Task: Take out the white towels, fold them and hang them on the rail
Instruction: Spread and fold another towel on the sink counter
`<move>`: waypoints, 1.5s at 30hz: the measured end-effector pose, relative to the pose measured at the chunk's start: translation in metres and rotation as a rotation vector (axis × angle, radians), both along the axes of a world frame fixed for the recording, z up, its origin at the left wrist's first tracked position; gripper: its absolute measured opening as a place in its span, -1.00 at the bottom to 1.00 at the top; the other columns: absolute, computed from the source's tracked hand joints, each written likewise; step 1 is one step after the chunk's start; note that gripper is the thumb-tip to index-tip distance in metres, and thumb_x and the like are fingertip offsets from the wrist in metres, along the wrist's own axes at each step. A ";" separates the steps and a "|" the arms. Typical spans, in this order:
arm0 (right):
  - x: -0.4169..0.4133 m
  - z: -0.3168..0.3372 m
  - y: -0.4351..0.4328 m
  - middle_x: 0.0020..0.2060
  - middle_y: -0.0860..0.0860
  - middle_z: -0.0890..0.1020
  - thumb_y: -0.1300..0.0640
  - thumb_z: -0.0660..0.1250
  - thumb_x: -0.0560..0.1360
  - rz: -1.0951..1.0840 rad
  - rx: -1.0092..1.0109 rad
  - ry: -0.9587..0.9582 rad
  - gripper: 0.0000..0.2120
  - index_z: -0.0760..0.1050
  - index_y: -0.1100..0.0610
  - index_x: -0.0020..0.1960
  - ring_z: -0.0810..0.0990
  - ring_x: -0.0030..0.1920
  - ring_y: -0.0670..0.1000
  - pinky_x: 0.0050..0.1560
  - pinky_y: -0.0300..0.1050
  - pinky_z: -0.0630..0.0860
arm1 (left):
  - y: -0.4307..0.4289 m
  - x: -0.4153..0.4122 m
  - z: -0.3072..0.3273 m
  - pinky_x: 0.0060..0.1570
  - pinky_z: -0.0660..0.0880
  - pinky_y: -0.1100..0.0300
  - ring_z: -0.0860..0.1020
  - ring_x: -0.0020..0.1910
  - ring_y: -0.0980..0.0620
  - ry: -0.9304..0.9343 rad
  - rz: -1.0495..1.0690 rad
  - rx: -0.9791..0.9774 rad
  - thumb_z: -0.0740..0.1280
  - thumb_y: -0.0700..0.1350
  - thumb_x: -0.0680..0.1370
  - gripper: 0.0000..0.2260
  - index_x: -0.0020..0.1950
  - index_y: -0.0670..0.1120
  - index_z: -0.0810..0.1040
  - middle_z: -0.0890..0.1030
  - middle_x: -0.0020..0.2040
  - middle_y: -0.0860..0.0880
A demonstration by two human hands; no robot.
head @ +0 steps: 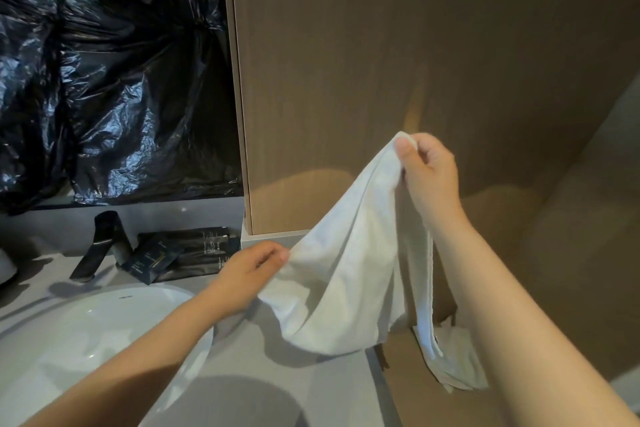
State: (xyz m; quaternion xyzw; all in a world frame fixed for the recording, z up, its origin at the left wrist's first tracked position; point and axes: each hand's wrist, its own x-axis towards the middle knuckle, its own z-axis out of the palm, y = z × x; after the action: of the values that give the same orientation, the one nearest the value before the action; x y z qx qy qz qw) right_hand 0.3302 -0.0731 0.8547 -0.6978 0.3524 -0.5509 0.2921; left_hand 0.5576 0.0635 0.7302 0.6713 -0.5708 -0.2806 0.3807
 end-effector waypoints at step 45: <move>-0.005 -0.003 -0.018 -0.30 0.03 0.51 -0.02 0.23 0.61 -0.158 0.004 0.030 -0.65 0.51 0.27 -0.11 0.47 -0.27 -0.08 -0.20 -0.24 0.43 | -0.008 0.059 -0.048 0.16 0.49 0.12 0.52 0.06 0.04 -0.105 0.038 0.192 0.19 -0.17 0.62 -0.78 0.15 0.07 0.55 0.44 0.12 0.05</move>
State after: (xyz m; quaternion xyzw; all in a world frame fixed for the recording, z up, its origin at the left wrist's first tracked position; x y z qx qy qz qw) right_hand 0.3251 -0.0915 0.8515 -0.6754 0.4118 -0.5610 0.2439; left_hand 0.6161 0.0557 0.6824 0.7291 -0.5478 -0.2911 0.2892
